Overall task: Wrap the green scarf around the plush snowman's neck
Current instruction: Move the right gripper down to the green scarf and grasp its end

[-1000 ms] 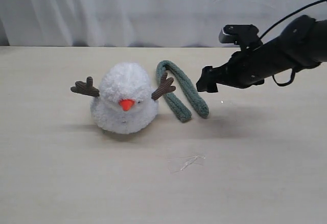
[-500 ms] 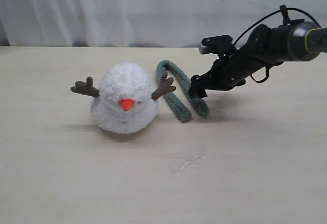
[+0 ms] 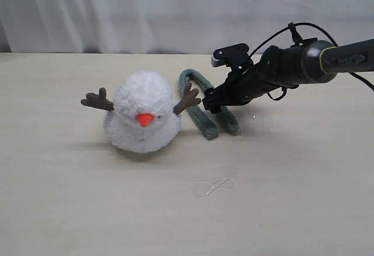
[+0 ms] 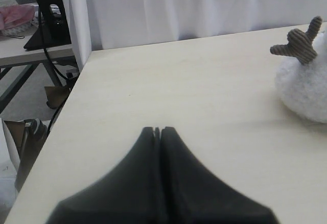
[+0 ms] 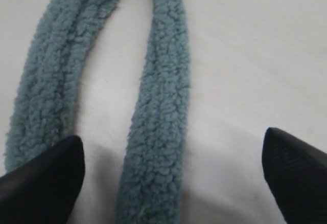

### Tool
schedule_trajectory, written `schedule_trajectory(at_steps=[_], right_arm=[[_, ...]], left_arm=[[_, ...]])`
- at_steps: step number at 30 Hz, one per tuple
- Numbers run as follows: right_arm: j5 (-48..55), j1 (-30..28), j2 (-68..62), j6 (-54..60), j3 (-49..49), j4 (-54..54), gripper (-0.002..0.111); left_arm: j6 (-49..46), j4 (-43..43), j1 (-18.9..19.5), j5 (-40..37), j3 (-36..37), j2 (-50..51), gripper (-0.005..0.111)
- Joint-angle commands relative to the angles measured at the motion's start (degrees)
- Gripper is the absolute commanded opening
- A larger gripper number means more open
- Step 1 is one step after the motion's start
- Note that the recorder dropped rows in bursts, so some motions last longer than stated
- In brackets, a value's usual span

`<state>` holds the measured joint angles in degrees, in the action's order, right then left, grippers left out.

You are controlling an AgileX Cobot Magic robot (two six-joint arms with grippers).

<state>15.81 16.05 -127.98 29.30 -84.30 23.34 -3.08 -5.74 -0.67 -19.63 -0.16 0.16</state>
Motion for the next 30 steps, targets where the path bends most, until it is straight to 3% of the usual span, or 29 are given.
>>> schedule_trajectory(at_steps=[1,4,7,21,23,28,30], right_arm=[[-1.9,0.3,-1.2,-2.0,-0.4,-0.5,0.073],[-1.2,0.7,-1.9,0.6,-0.4,-1.4,0.06],[-0.7,0.7,-1.9,0.9,-0.4,-2.8,0.055],[2.5,0.7,-2.2,-2.7,-0.4,-2.8,0.054],[4.1,0.7,-2.2,-2.6,-0.4,-2.8,0.044],[6.4,0.7,-2.2,-1.7,-0.4,-2.8,0.005],[6.7,0.7,-2.2,-1.5,-0.4,-2.8,0.004]], left_arm=[[0.2,0.3,0.0,0.7,0.2,-0.2,0.0],[0.2,0.3,0.0,0.7,0.2,-0.2,0.0],[0.2,0.3,0.0,0.7,0.2,-0.2,0.0],[0.2,0.3,0.0,0.7,0.2,-0.2,0.0],[0.2,0.3,0.0,0.7,0.2,-0.2,0.0],[0.2,0.3,0.0,0.7,0.2,-0.2,0.0],[0.2,0.3,0.0,0.7,0.2,-0.2,0.0]])
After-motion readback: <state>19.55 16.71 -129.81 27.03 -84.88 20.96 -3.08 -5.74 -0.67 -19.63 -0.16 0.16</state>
